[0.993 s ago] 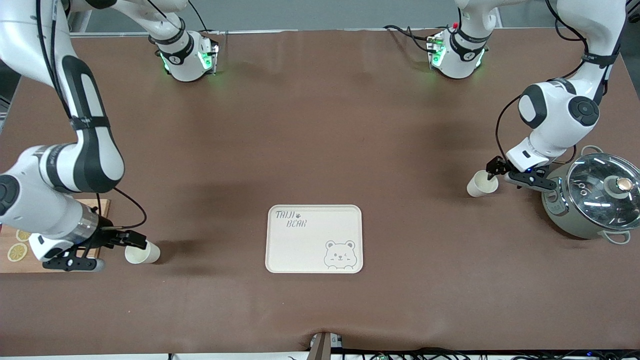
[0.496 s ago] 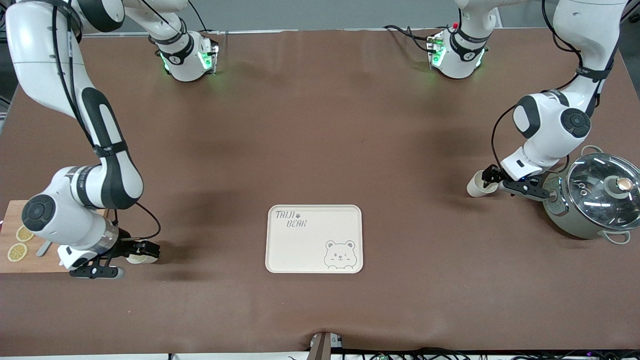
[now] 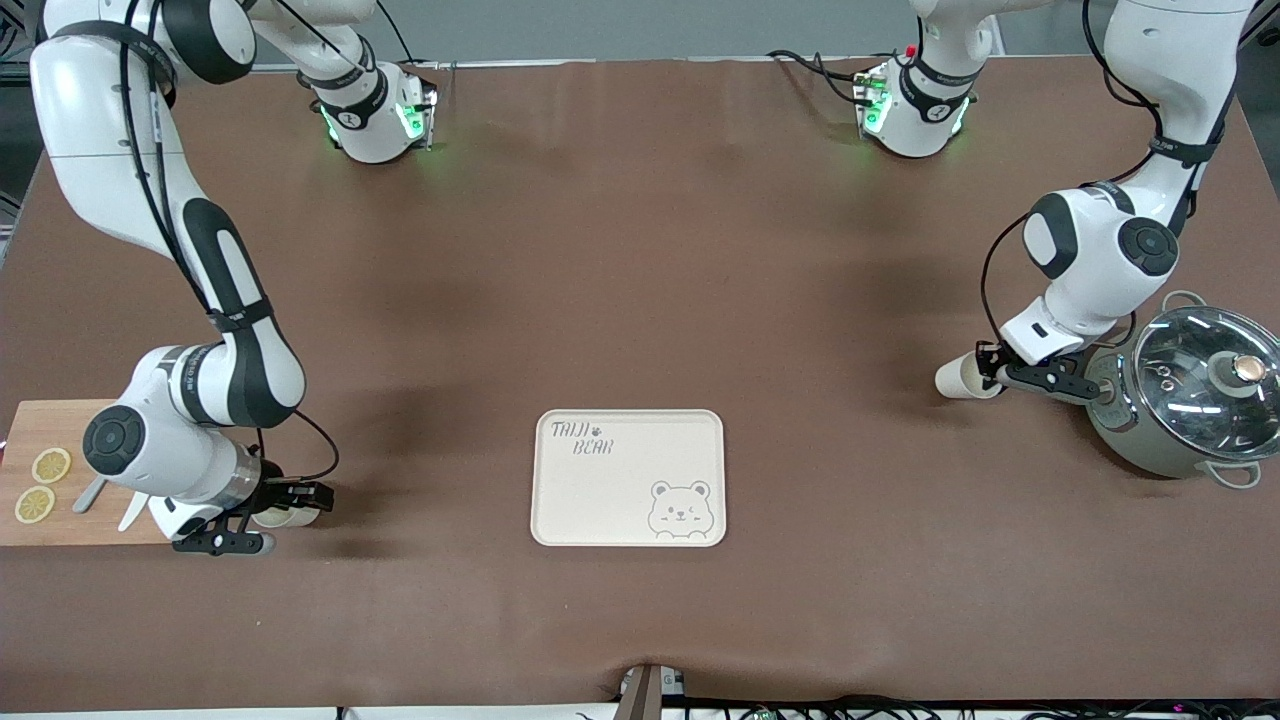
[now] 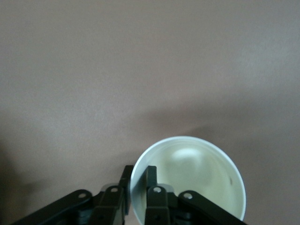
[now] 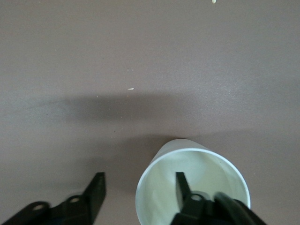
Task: Place white IKEA cup upright on tray with both arms
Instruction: 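Lower both grippers around the white cups and close them on the rims, then carry the cups with both grippers over the bear tray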
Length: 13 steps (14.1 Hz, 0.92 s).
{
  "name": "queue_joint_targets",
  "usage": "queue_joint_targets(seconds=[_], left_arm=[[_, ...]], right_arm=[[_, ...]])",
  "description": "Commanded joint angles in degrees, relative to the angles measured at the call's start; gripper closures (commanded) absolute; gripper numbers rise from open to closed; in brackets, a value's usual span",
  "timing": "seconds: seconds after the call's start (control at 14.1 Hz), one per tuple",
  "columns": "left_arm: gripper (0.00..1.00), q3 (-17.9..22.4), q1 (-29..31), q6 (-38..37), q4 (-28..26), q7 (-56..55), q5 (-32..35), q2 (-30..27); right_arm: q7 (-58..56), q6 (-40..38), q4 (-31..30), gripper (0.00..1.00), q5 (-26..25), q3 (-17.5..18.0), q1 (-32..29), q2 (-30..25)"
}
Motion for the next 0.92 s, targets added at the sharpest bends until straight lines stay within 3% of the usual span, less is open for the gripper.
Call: queue_joint_targets(seconds=[0.0,0.14,0.28,0.43,0.64,0.85], left_arm=[[1.00,-2.47,0.07,-3.63,2.68,-5.26,0.27,-1.58],[1.00,-4.83,-0.02,-14.50,7.95,-11.49,0.45,-2.29],[1.00,-7.91,-0.72,-16.93,10.33,-20.27,0.98,-1.94],[1.00,-9.76,-4.22,-17.11,12.00,-30.19,0.98,-1.33],[1.00,-9.68,-14.49,-17.46,17.88,-48.29,2.02,3.23],[1.00,-9.68,-22.40,-17.63,26.57,-66.48,9.47,10.60]], right_arm=[[-0.35,-0.24,0.43,0.79,-0.79,0.36,-0.15,0.00],[-0.35,-0.24,0.61,0.92,-1.06,0.36,-0.06,0.00],[-0.26,-0.24,0.78,1.00,-1.14,0.28,0.20,-0.17],[-0.18,-0.24,1.22,1.00,-1.14,0.36,0.47,-0.44],[0.79,-0.77,2.54,1.00,-0.62,0.36,2.92,-1.05],[6.92,-1.03,3.51,1.00,-0.88,0.36,5.12,-1.23]])
